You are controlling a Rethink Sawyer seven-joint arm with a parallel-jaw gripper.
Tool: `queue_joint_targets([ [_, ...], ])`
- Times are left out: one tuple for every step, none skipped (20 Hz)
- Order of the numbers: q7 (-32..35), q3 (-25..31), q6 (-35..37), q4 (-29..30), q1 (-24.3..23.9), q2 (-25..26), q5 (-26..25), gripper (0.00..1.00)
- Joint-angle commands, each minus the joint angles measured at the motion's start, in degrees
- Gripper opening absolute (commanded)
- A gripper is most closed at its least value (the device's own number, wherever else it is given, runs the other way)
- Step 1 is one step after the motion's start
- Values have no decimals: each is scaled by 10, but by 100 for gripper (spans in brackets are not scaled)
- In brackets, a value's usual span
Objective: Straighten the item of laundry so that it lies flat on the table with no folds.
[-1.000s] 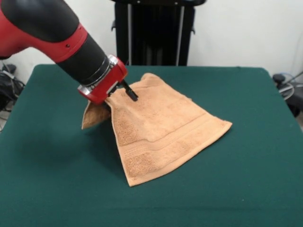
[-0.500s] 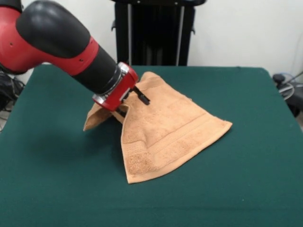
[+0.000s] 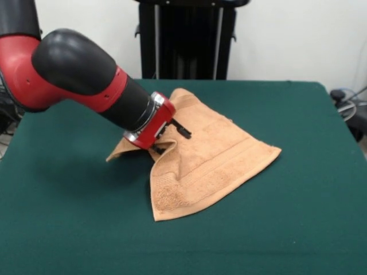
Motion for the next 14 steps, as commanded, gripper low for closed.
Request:
queue_joint_targets([
  [-37,-31,5,-78,18,37,-17,100],
  [-40,-30,12,-84,19,38,-16,100],
  [-42,-30,19,-89,20,39,-15,100],
  [-43,-30,22,-92,21,39,-15,100],
  [-43,-29,25,-94,21,39,-14,100],
  [-45,-28,25,-95,21,39,-15,100],
  [-45,-28,27,-96,21,39,-15,100],
  [-47,-27,29,-100,21,41,-15,100],
  [-50,-26,34,-105,22,43,-15,100],
  [-54,-25,38,-112,23,46,-16,100],
  [-59,-24,44,-119,23,49,-16,100],
  [-65,-24,51,-128,24,53,-16,100],
  [-71,-22,59,-137,26,56,-16,100],
  [-76,-21,66,-147,28,58,-17,100],
])
